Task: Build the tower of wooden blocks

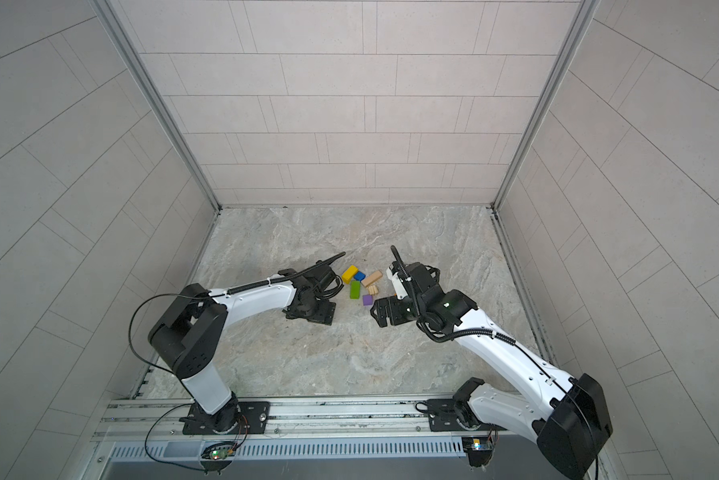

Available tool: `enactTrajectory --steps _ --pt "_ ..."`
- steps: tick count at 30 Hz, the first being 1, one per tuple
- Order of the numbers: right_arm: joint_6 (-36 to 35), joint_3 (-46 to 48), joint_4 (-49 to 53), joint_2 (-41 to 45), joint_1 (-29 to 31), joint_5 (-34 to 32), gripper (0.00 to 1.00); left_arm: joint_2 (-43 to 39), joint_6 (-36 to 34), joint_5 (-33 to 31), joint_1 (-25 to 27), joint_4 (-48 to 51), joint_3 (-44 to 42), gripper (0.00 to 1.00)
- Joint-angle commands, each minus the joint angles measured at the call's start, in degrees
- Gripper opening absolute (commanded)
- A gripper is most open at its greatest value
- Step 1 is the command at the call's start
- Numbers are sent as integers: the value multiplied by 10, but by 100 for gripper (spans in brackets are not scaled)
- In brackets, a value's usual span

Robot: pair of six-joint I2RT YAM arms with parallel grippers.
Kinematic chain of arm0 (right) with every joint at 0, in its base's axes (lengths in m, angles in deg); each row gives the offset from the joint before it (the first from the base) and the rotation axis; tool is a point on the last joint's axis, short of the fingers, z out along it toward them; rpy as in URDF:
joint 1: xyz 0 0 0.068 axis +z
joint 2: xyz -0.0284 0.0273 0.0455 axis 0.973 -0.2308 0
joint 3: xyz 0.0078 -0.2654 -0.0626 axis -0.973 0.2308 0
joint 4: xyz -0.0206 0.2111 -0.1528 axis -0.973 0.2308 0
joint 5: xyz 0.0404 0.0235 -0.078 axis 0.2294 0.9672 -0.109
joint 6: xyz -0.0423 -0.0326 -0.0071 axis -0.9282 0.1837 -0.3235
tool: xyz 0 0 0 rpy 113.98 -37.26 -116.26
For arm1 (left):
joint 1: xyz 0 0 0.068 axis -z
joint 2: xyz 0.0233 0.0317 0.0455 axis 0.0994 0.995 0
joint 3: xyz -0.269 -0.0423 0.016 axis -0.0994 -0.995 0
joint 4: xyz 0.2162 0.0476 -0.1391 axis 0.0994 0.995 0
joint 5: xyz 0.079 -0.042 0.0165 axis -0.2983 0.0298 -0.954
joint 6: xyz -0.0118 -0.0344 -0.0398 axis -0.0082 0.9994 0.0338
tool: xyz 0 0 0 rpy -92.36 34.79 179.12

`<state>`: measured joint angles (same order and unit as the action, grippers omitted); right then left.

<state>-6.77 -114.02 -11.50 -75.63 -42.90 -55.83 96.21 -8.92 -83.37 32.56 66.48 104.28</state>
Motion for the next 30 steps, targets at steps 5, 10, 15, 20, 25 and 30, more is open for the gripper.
enactTrajectory --steps 5,10,15,20,25,30 --pt "0 -2 6 7 3 -11 99 14 6 -6 2 1 -11 92" --pt "0 -2 8 7 3 -15 99 16 10 -4 4 -1 -11 89" --pt "0 -1 8 5 3 -15 99 19 17 -4 6 -2 -8 83" --pt "-1 -1 8 4 3 -16 99 21 24 -4 7 -2 -5 81" --pt "-1 -2 9 3 3 -15 99 27 28 -10 7 5 2 80" --pt "-3 -3 10 3 3 -16 99 33 27 -19 7 14 10 80"
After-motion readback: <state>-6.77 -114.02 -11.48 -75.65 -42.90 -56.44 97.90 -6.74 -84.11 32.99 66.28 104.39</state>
